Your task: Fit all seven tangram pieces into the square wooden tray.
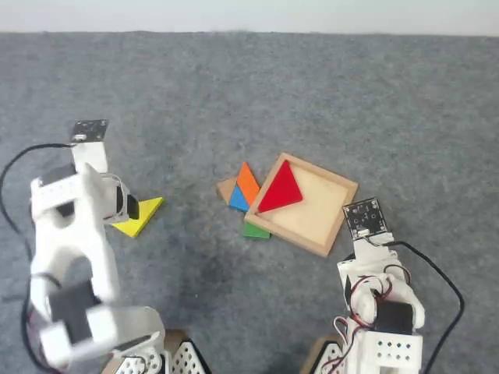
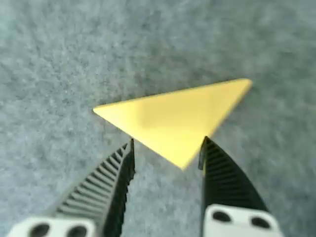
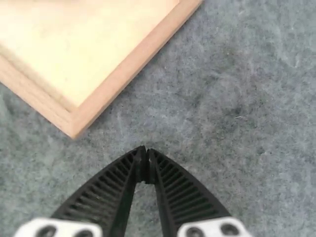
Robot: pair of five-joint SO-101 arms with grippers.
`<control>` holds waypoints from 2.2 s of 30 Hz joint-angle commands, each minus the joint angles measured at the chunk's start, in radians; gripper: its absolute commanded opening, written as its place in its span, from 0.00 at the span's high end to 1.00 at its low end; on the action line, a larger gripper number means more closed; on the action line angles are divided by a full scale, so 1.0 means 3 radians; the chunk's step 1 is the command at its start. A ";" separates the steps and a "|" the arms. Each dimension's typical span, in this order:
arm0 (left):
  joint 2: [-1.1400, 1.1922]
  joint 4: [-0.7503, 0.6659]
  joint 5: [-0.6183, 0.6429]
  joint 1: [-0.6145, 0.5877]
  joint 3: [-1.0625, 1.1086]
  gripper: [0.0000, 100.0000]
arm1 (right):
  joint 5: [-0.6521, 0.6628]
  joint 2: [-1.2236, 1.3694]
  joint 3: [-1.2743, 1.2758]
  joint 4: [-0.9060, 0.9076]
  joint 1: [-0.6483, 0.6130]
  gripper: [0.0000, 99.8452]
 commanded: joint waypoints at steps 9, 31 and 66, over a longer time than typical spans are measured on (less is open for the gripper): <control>0.1667 0.0568 0.0419 0.0389 -0.1506 0.74 | -0.0005 -0.0064 0.0061 0.0043 -0.0018 0.99; 0.0690 -0.0302 -0.0220 0.0798 -0.0483 0.89 | -0.0005 -0.0064 0.0061 0.0043 -0.0018 0.99; -0.0481 -0.0215 -0.2936 -0.0368 0.0713 0.79 | -0.0005 -0.0064 0.0061 0.0043 -0.0018 0.99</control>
